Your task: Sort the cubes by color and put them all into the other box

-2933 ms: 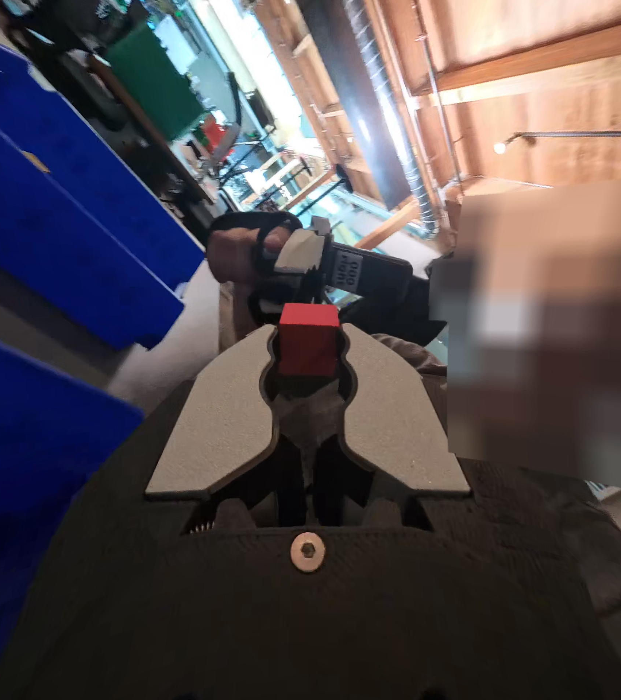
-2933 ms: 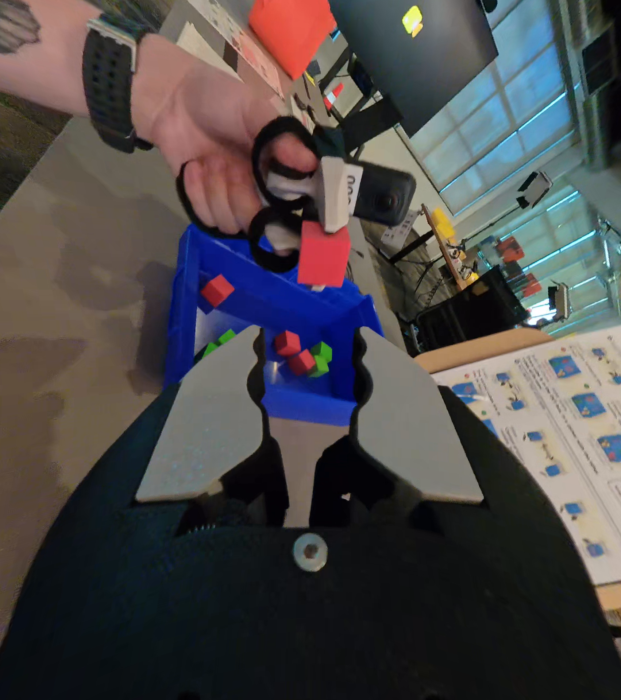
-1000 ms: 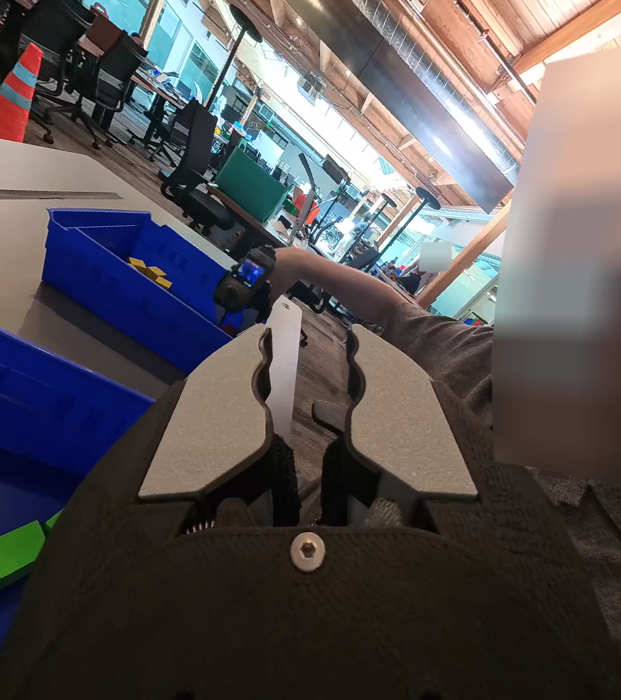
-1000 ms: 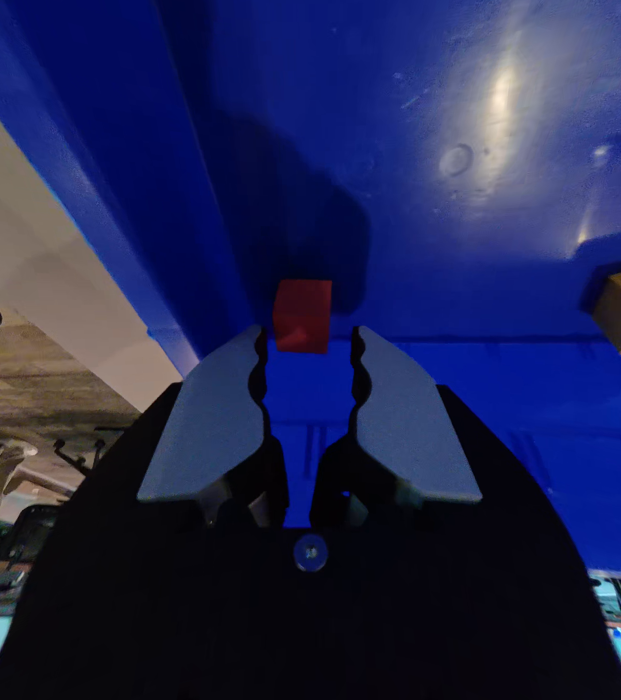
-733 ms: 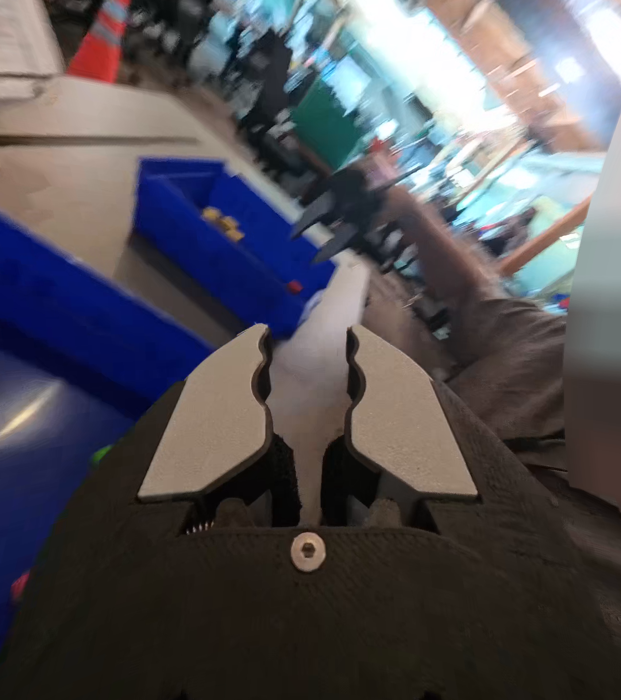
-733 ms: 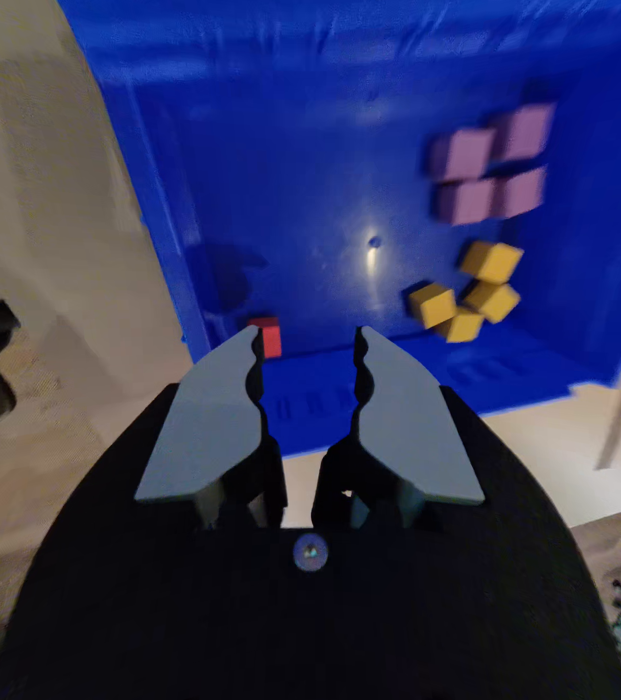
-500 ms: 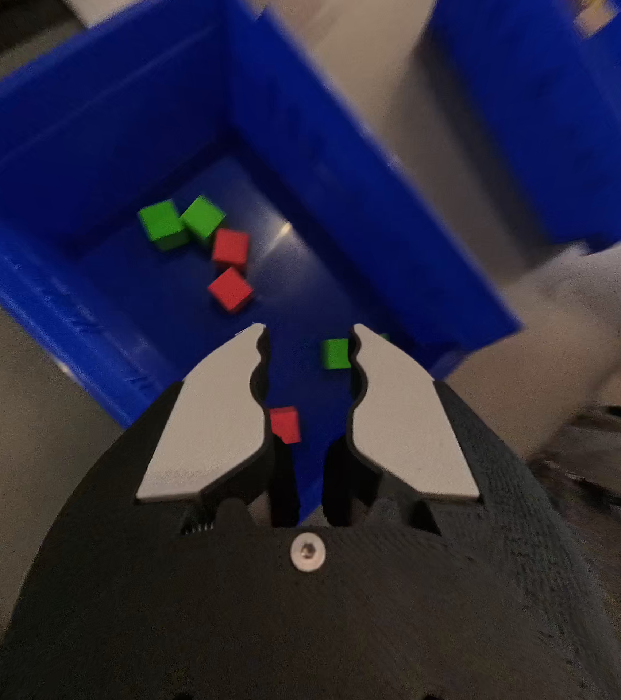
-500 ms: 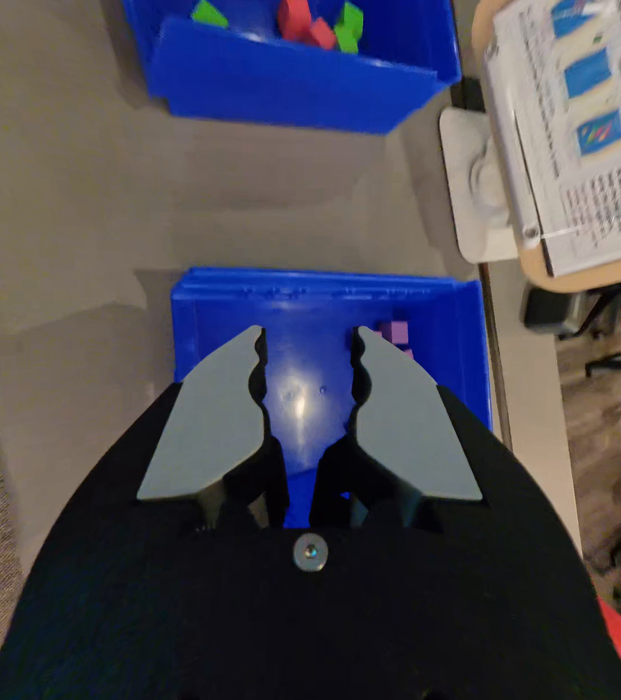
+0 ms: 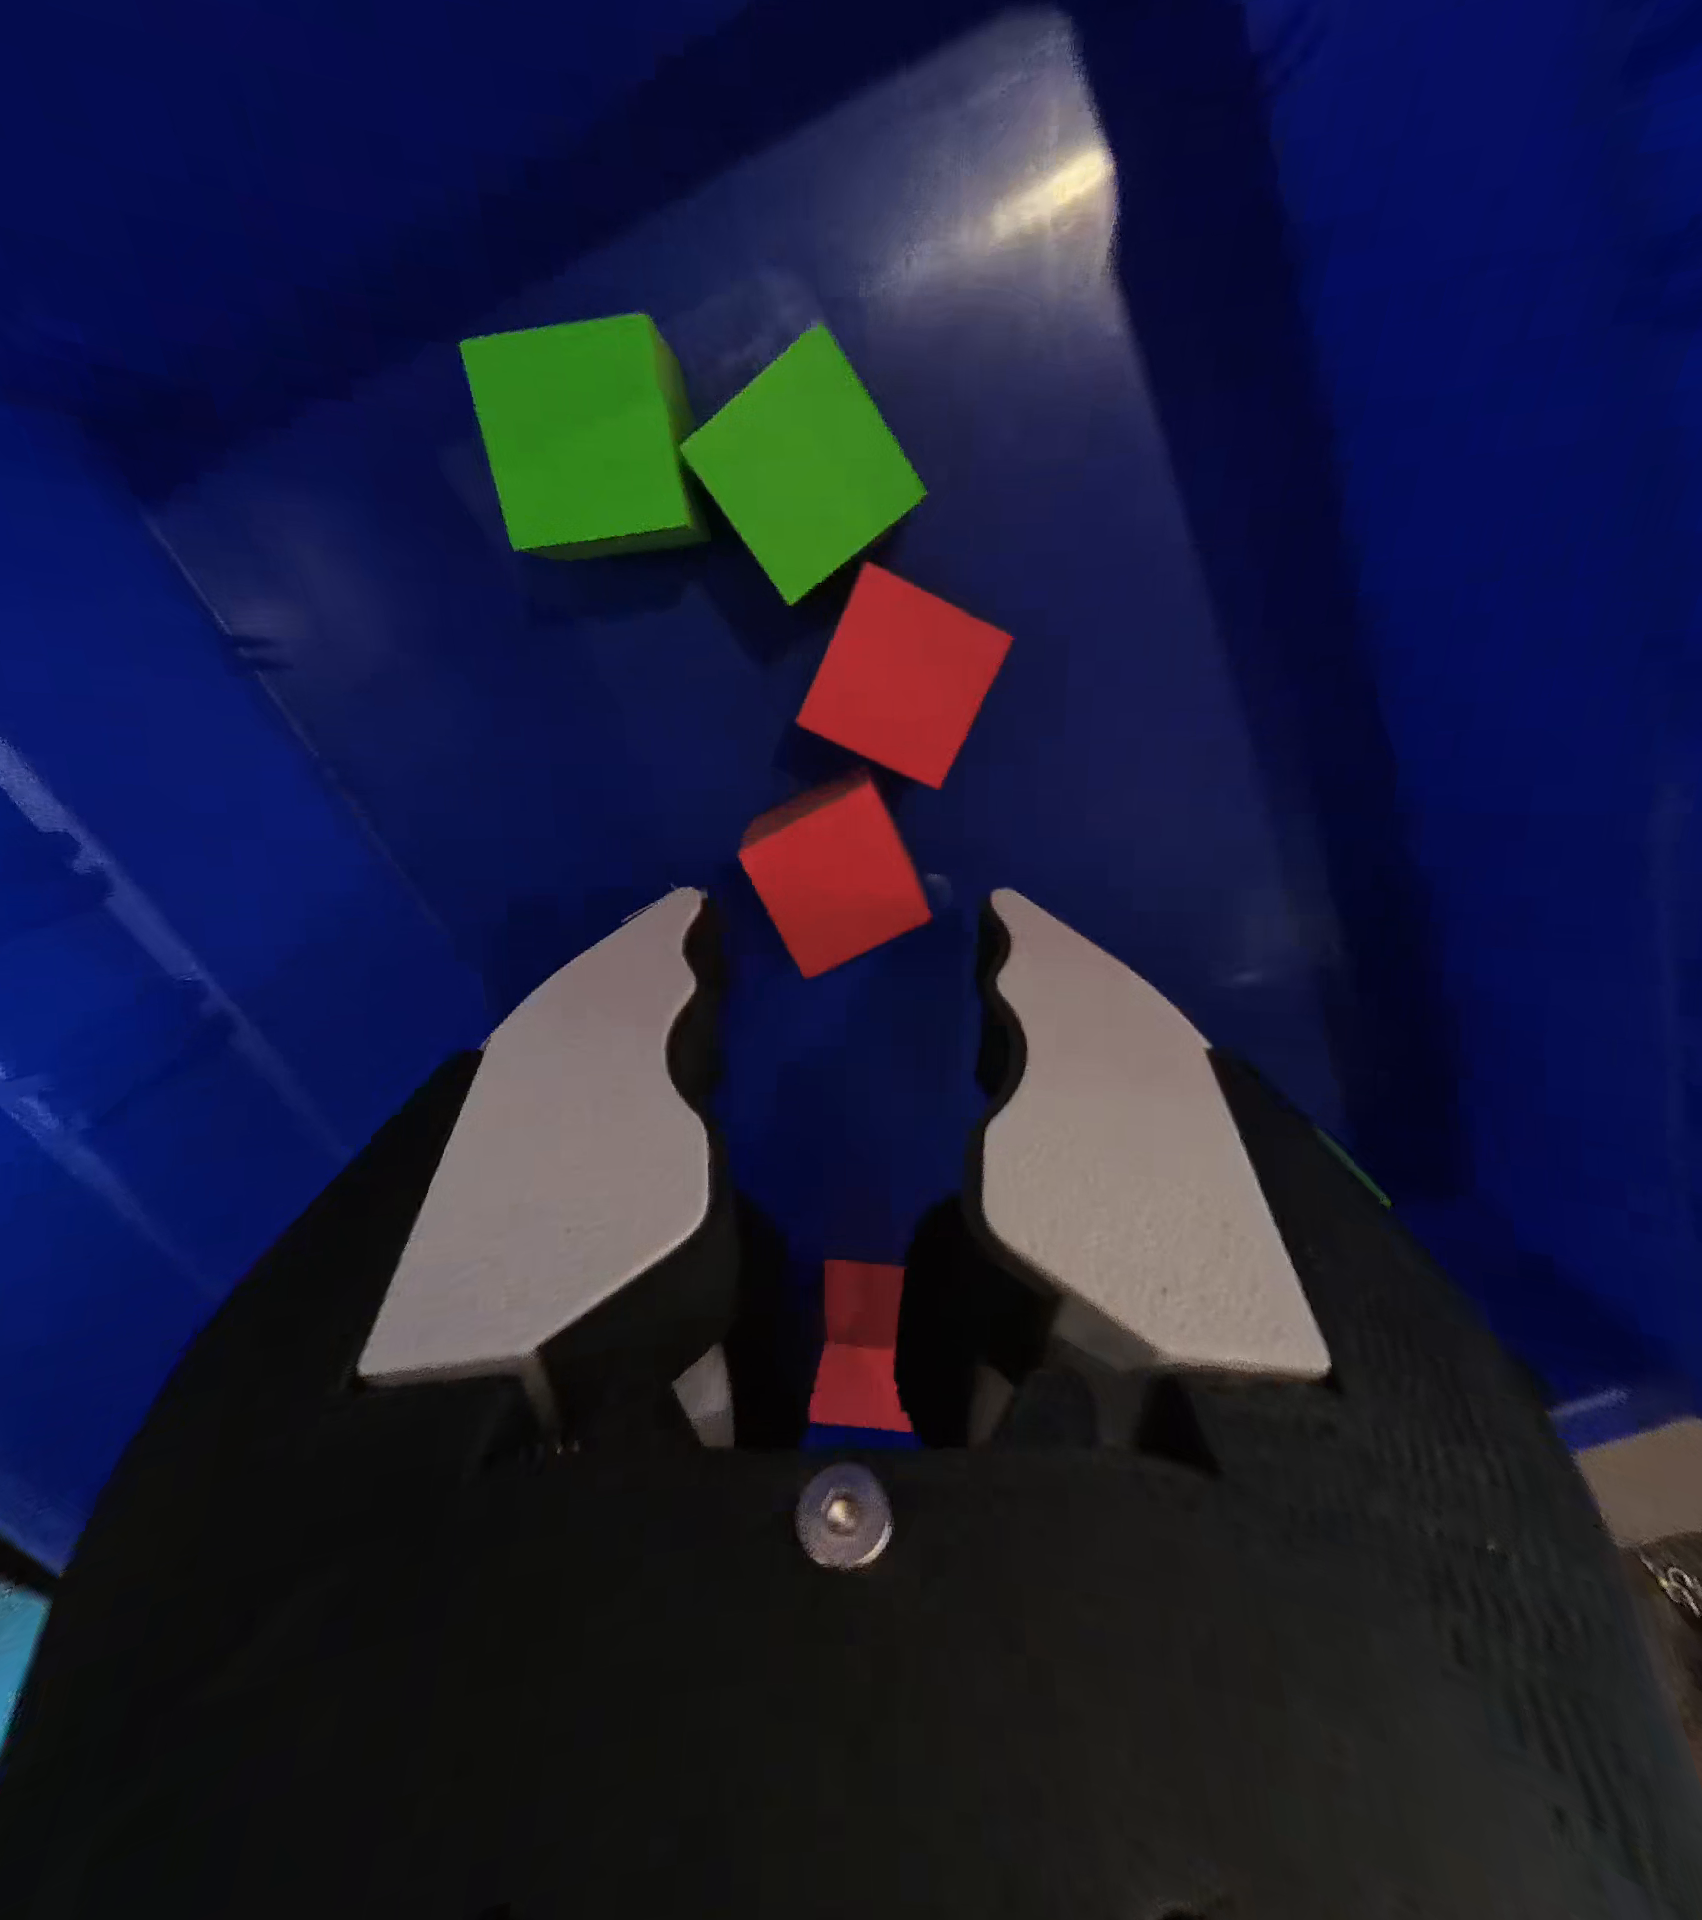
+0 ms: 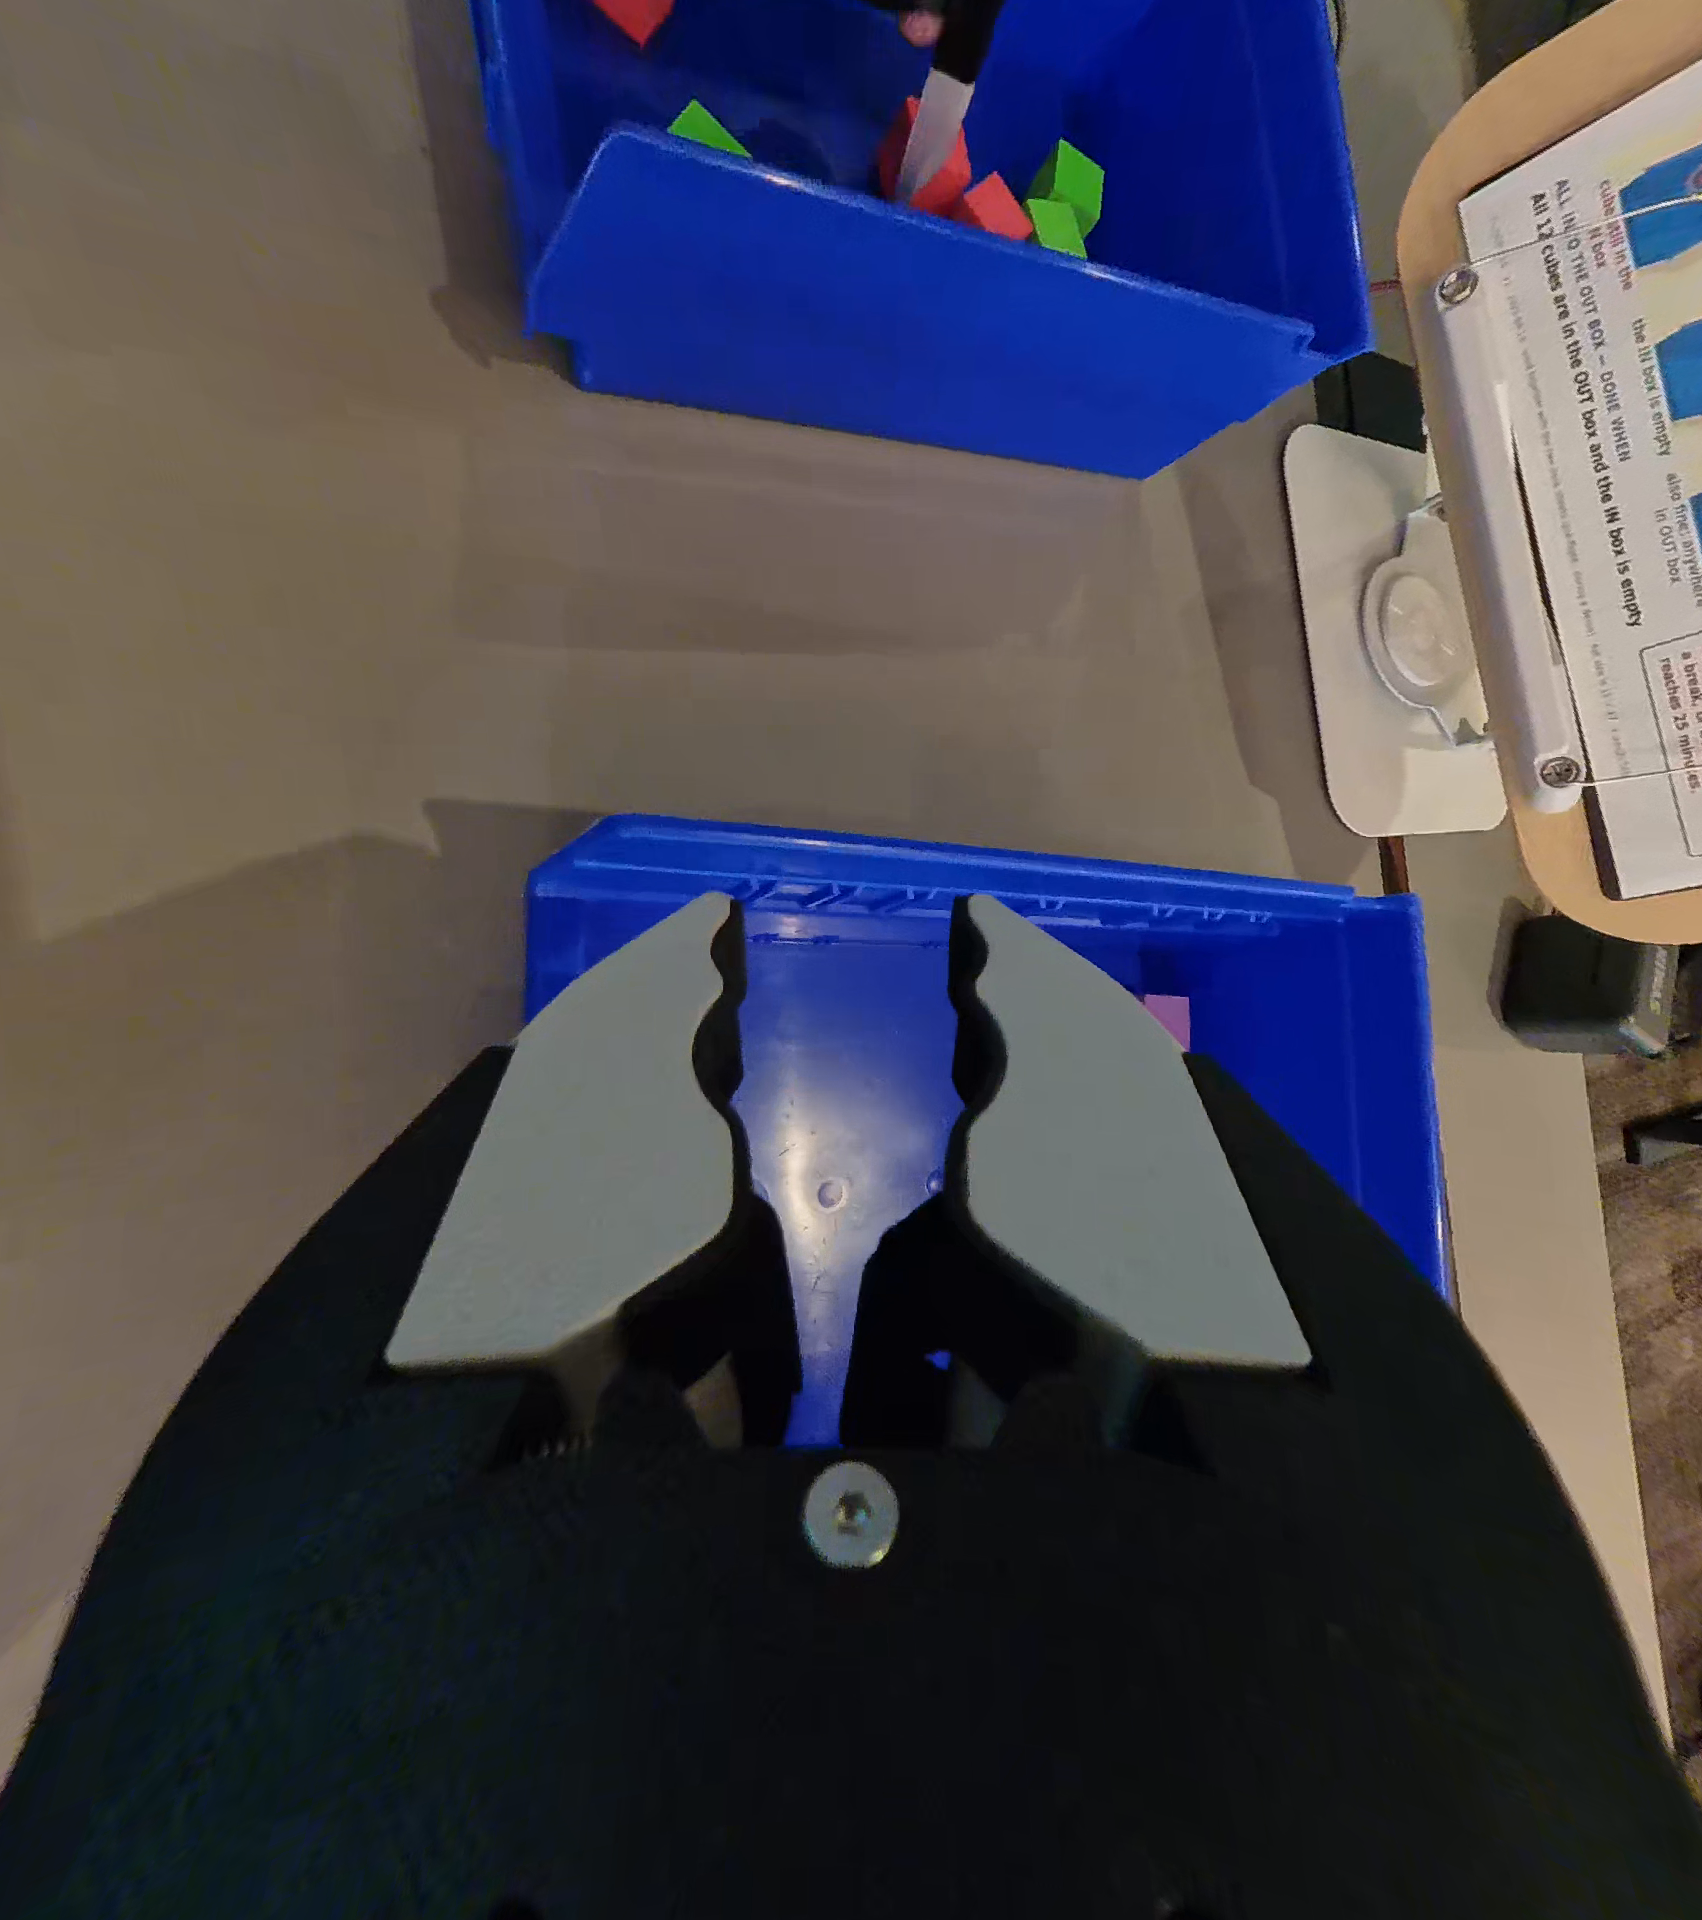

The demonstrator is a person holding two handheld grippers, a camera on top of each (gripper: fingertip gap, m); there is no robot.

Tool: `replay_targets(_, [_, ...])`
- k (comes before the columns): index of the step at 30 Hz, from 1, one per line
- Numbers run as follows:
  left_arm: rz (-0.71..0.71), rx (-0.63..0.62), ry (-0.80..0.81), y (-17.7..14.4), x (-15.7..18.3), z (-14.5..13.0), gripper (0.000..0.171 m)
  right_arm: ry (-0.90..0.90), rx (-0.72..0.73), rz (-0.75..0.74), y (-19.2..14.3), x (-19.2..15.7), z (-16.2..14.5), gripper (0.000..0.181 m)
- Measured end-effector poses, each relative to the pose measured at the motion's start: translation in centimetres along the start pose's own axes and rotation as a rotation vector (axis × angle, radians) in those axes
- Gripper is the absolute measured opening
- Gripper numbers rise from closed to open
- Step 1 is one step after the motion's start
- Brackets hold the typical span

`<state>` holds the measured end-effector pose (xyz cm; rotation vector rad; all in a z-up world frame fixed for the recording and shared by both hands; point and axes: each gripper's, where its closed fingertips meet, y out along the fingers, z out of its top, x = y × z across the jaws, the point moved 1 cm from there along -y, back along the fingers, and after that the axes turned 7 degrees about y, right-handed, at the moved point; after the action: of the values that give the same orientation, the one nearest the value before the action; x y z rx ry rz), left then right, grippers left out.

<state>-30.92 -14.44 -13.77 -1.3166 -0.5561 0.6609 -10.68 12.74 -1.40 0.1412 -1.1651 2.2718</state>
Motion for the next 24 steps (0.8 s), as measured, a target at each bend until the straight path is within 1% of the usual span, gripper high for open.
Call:
replay_targets(3, [0.014,-0.013,-0.035,0.7,-0.5,0.1,0.048,-0.006,0.013,0.006,0.2,-0.1,0.3,0.037])
replay_targets(5, [-0.01,-0.005,-0.054,1.2,-0.5,0.3,0.047,-0.012,0.013,0.012,0.3,-0.3,0.4,0.036])
replay_targets(7, [-0.04,0.007,-0.065,1.4,-0.3,0.6,0.036,-0.025,0.009,0.01,0.4,-0.4,0.5,0.036])
replay_targets(9, [-0.043,0.015,-0.072,1.4,-0.5,0.6,0.036,-0.03,0.006,0.015,0.5,-0.6,0.6,0.036])
replay_targets(12, [-0.072,0.012,-0.079,1.0,-0.5,0.1,0.034,-0.044,0.008,0.013,0.5,-0.7,0.9,0.035])
replay_targets(14, [-0.116,0.08,-0.081,-0.2,-0.2,0.2,0.034,-0.054,0.016,0.013,0.6,-0.8,1.3,0.034])
replay_targets(15, [-0.186,0.145,-0.08,-1.2,0.5,0.4,0.033,-0.063,0.026,0.009,0.7,-0.9,1.6,0.034])
replay_targets(16, [-0.314,0.239,-0.078,-2.7,2.0,0.9,0.033,-0.072,0.046,0.006,0.9,-1.0,2.1,0.034])
replay_targets(18, [-0.667,0.449,-0.08,-7.1,5.3,1.6,0.033,-0.091,0.137,-0.013,1.7,-1.2,3.8,0.034])
replay_targets(19, [-0.848,0.544,-0.065,-9.6,6.9,1.6,0.033,-0.102,0.197,-0.033,2.2,-1.3,4.9,0.036])
replay_targets(20, [-1.015,0.614,-0.045,-11.9,8.2,1.2,0.033,-0.119,0.263,-0.062,2.7,-1.3,6.3,0.038])
replay_targets(21, [-1.152,0.657,-0.025,-13.7,9.3,0.6,0.033,-0.128,0.335,-0.092,3.1,-1.3,7.7,0.039])
replay_targets(22, [-1.262,0.693,0.001,-15.1,10.3,0.1,0.032,-0.123,0.408,-0.115,3.4,-1.3,9.3,0.045])
replay_targets(24, [-1.417,0.734,0.058,-17.1,12.2,-1.1,0.032,-0.067,0.54,-0.084,4.0,-1.9,12.5,0.052])
